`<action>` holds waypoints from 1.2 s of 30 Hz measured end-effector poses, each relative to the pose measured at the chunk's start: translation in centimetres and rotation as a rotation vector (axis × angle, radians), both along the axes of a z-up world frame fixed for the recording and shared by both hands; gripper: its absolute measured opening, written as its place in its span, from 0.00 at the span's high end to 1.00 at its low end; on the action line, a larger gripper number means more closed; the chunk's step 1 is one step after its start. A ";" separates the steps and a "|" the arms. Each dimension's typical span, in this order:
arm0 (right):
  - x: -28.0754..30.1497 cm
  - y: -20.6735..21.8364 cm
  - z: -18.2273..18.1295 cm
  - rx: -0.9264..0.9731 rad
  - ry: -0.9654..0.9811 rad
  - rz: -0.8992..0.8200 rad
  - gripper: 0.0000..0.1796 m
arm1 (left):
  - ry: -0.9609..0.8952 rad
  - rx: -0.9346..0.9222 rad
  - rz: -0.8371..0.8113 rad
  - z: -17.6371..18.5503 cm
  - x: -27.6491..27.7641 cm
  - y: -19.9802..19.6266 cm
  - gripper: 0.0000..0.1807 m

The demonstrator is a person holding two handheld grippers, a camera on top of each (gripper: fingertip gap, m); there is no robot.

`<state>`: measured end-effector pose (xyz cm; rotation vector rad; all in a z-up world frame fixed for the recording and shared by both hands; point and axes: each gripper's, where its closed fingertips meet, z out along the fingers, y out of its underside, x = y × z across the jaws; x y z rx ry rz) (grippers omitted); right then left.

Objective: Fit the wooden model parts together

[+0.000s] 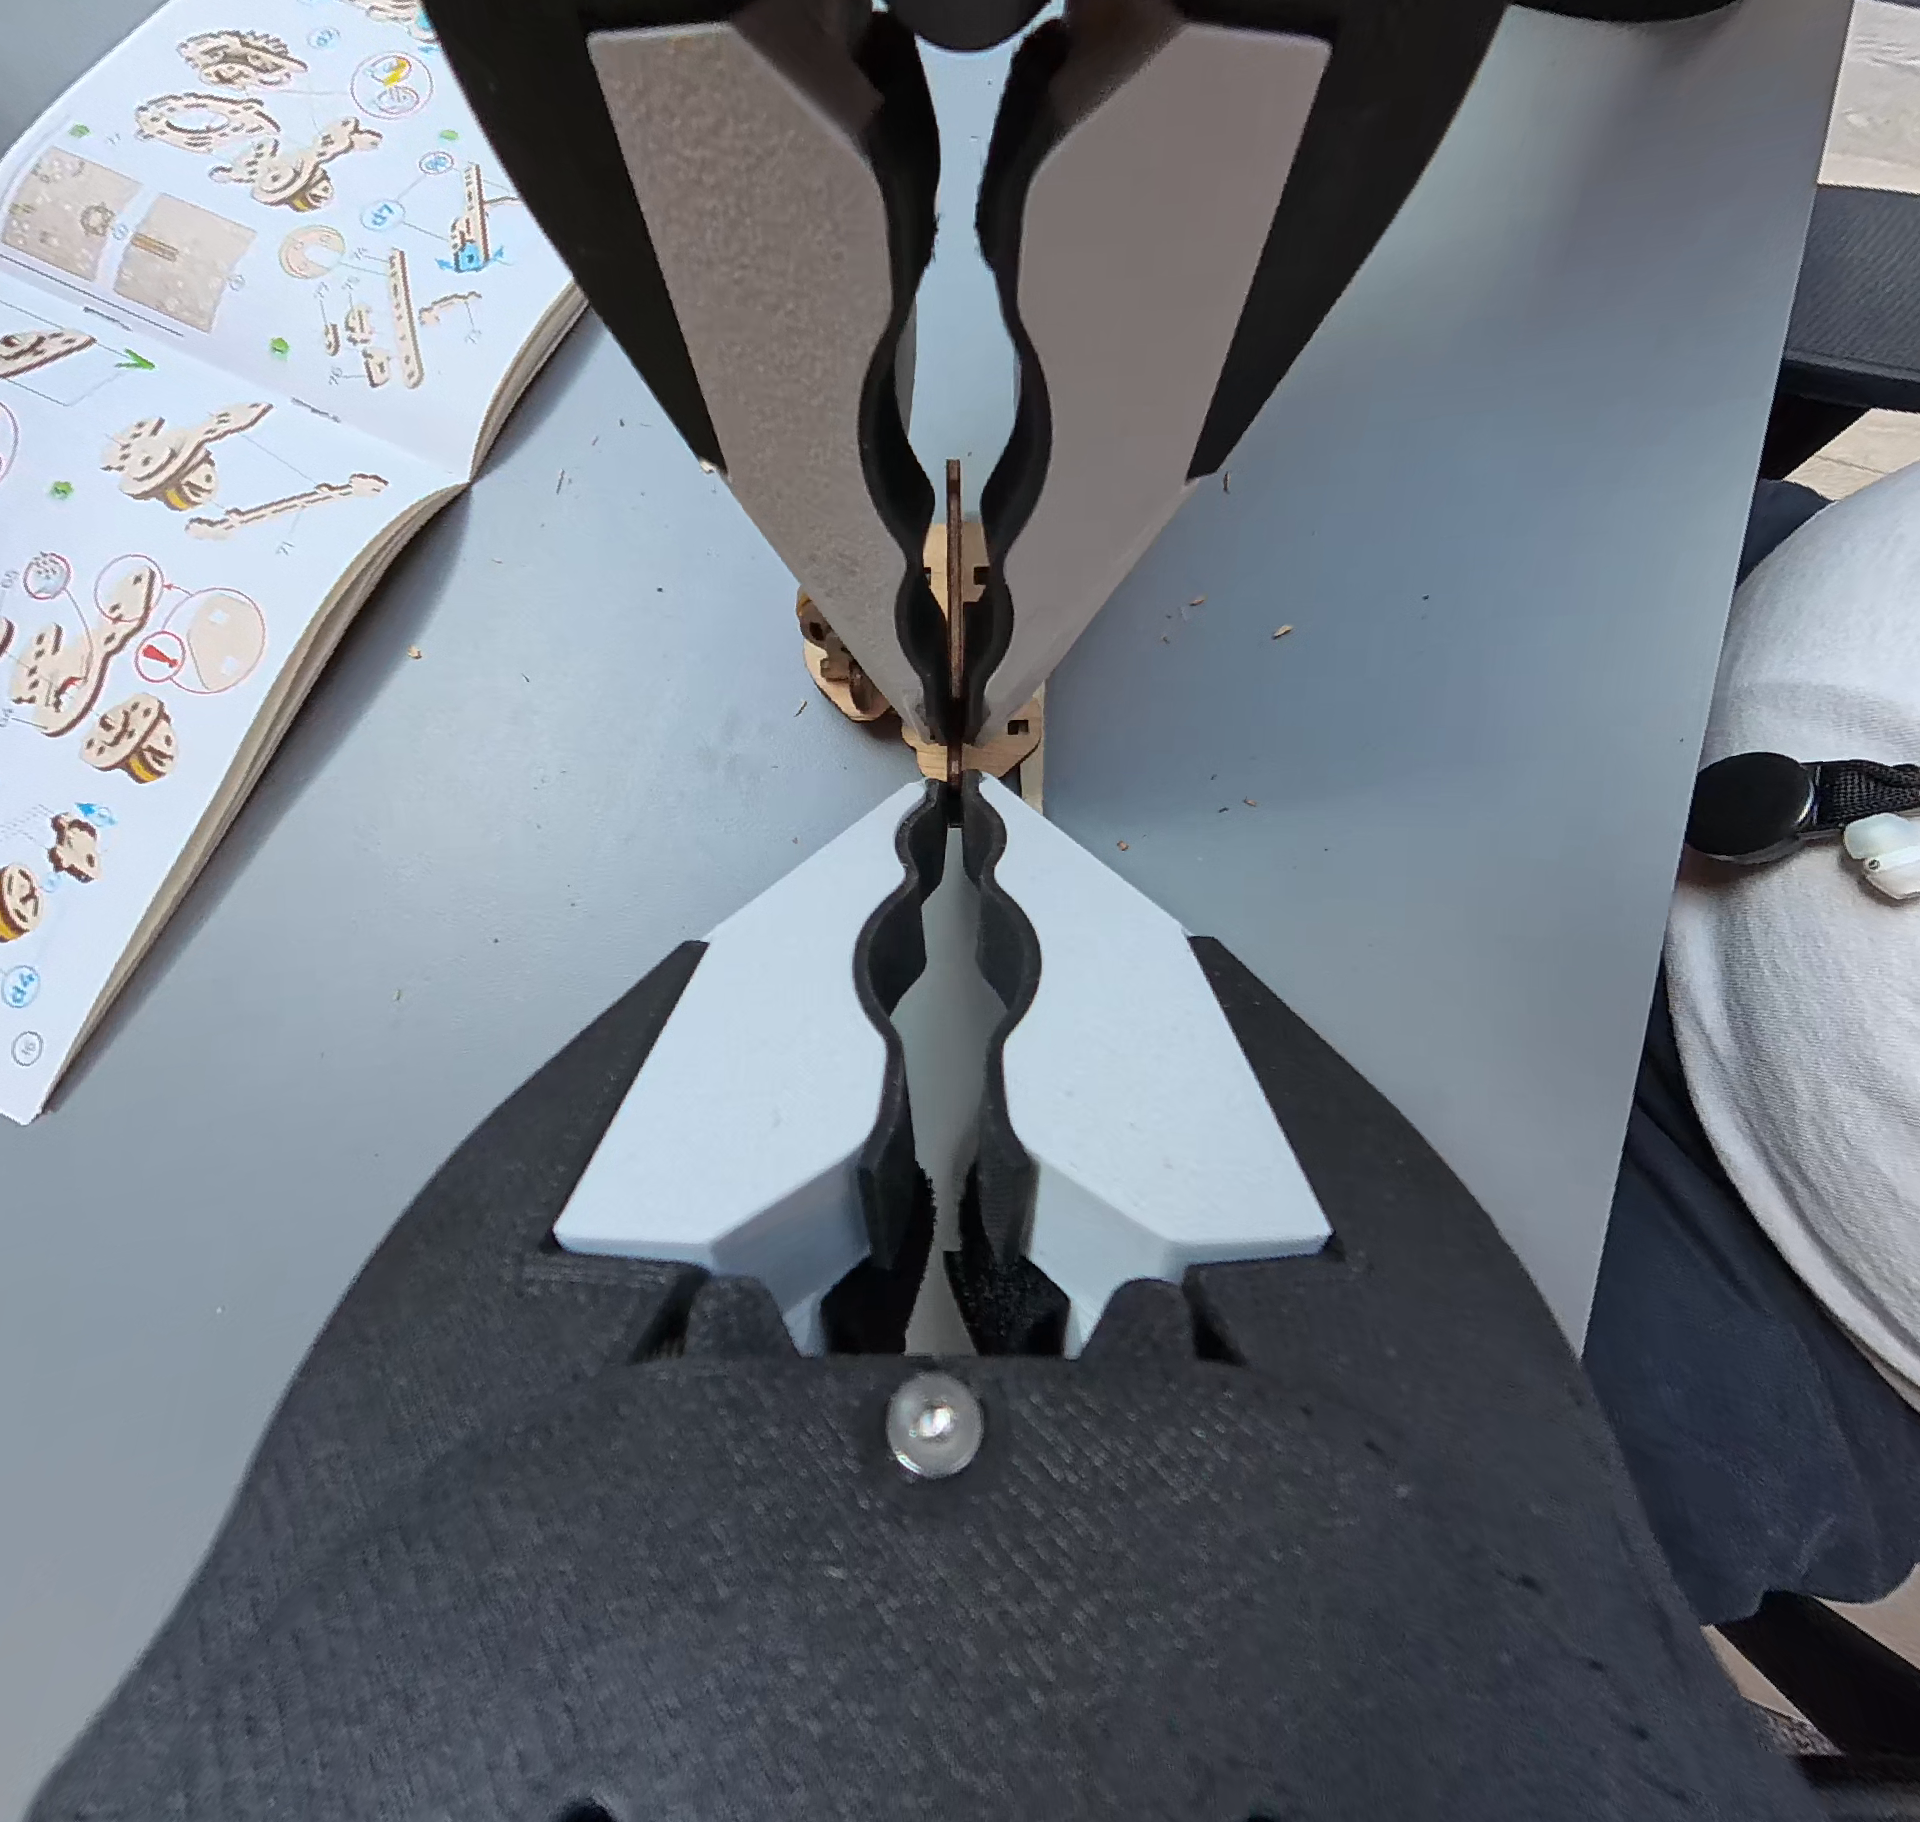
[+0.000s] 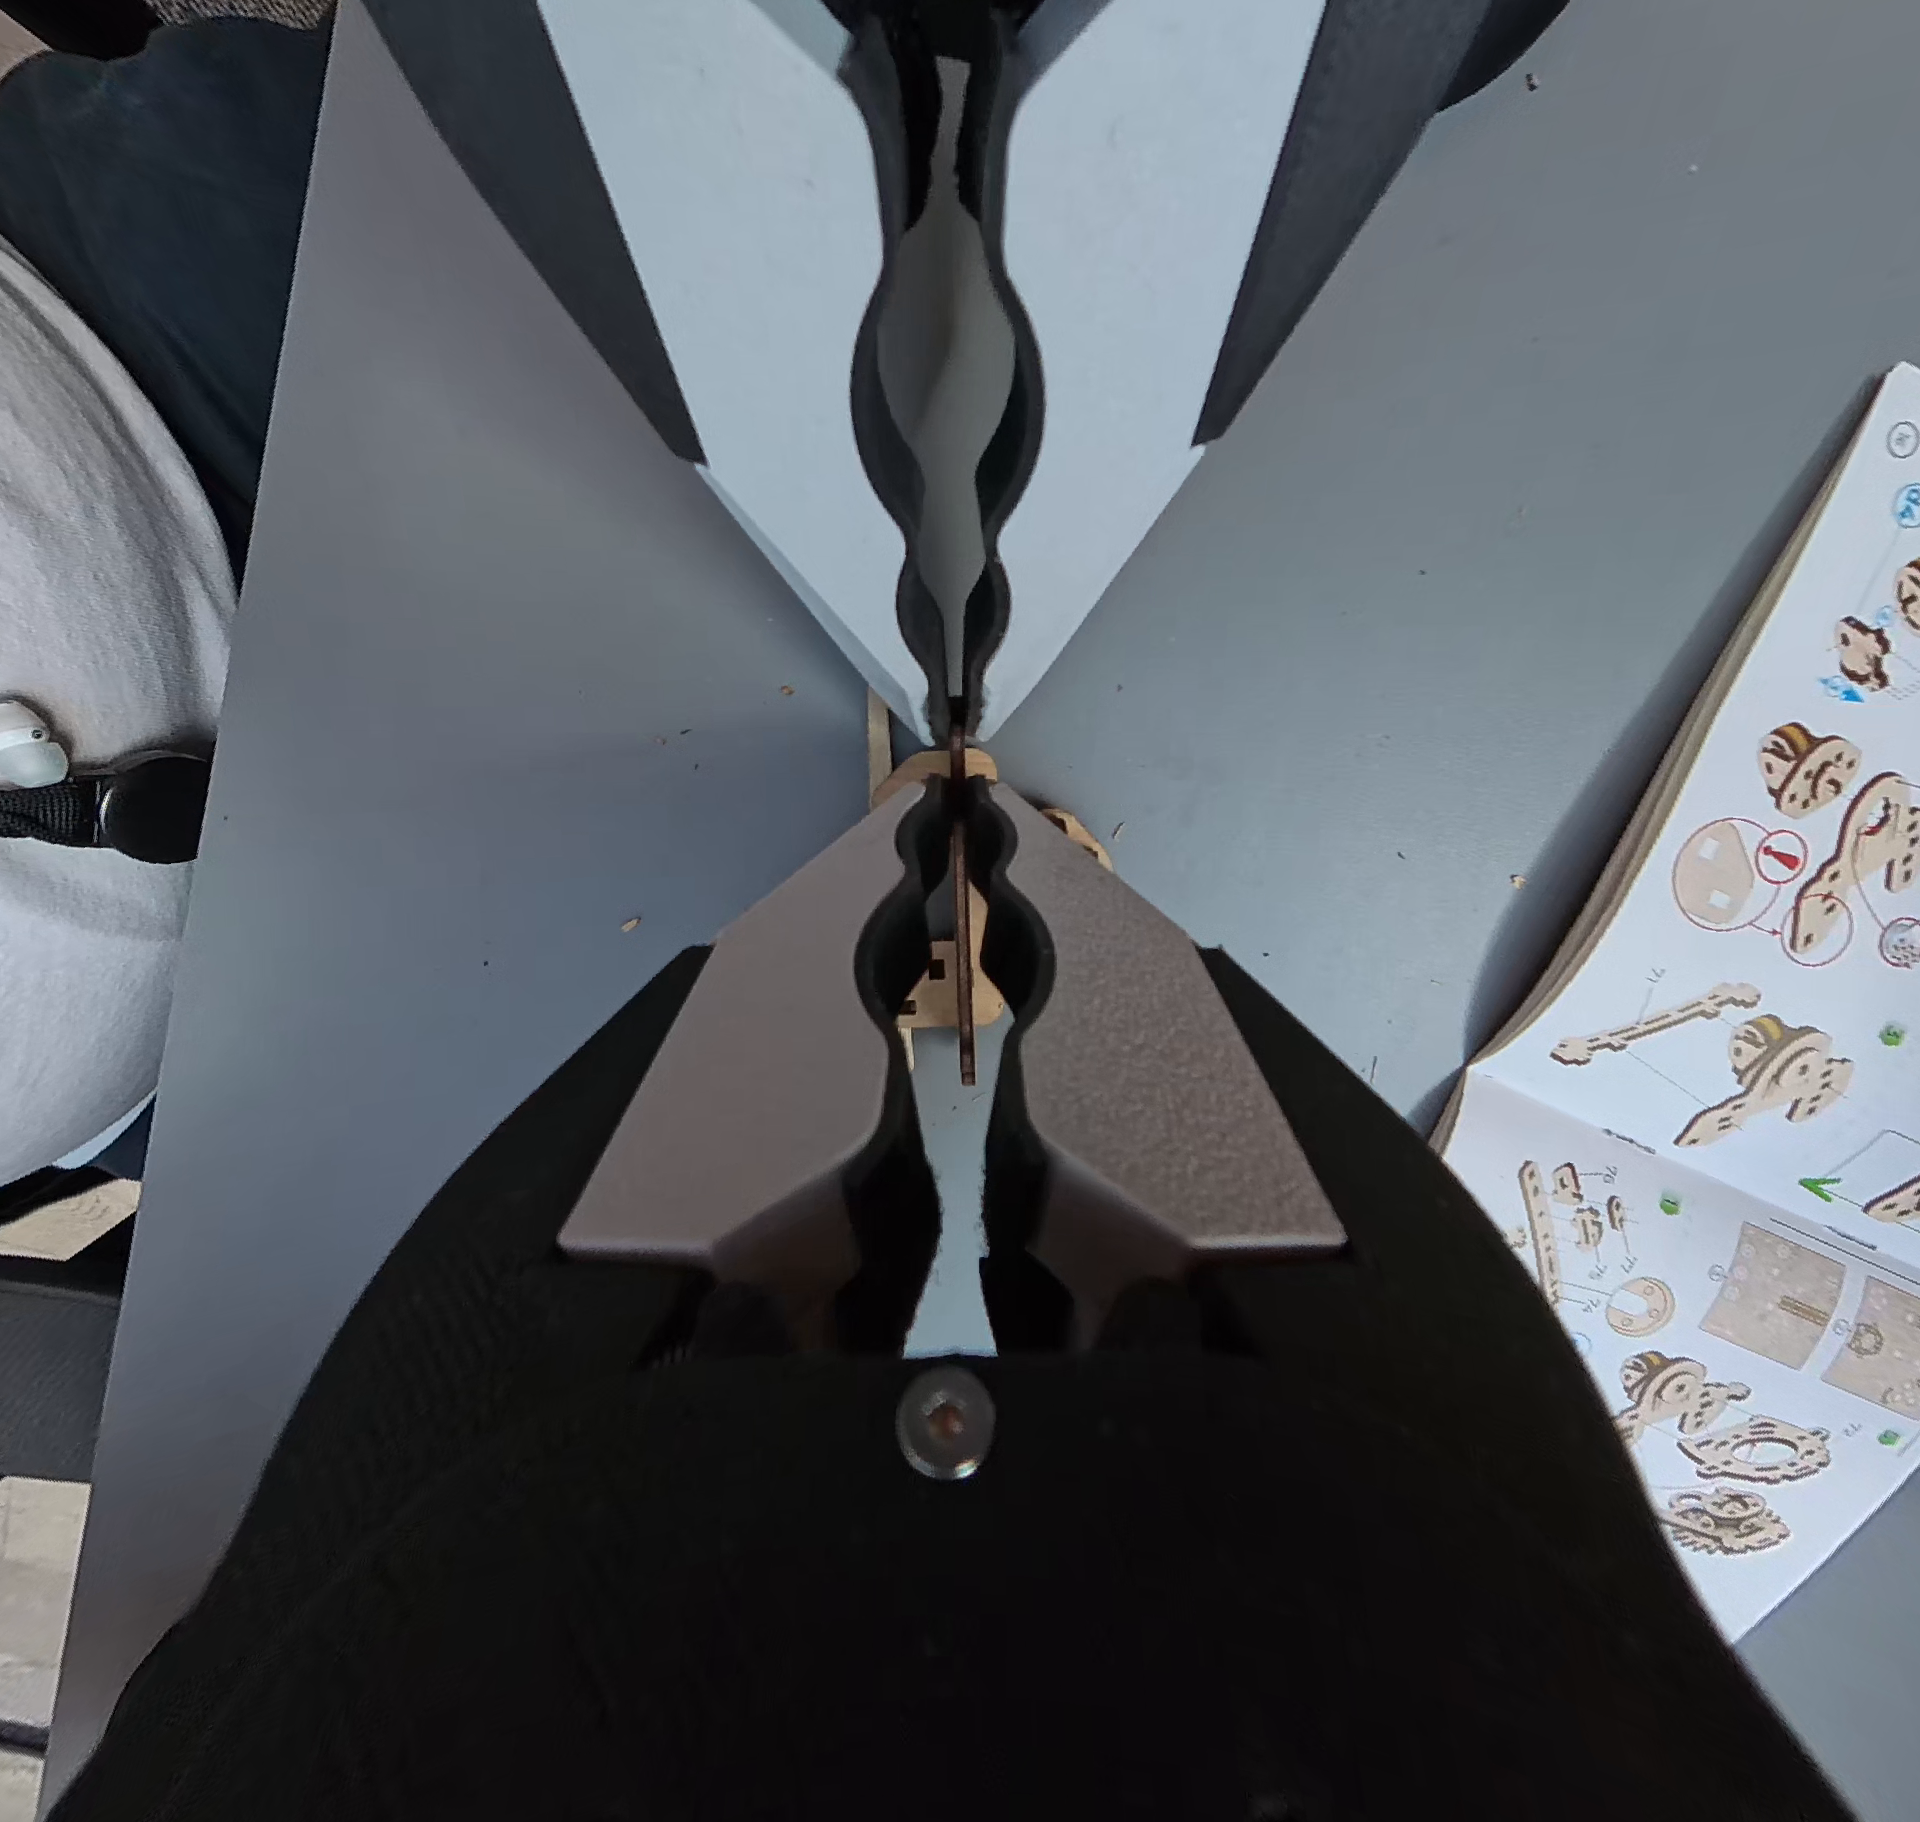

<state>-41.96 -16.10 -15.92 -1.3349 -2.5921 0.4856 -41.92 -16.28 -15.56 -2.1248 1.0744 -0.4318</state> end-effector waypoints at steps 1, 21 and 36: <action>0.0 0.0 0.0 0.008 -0.005 0.004 0.99 | -0.002 -0.002 0.000 0.0 0.0 0.0 0.99; -0.8 0.2 0.1 -0.027 0.091 -0.076 0.99 | -0.019 -0.021 0.025 0.4 0.0 0.2 0.95; -0.4 0.3 0.1 0.000 0.054 -0.018 0.96 | 0.011 -0.017 0.013 0.2 -0.2 0.2 0.99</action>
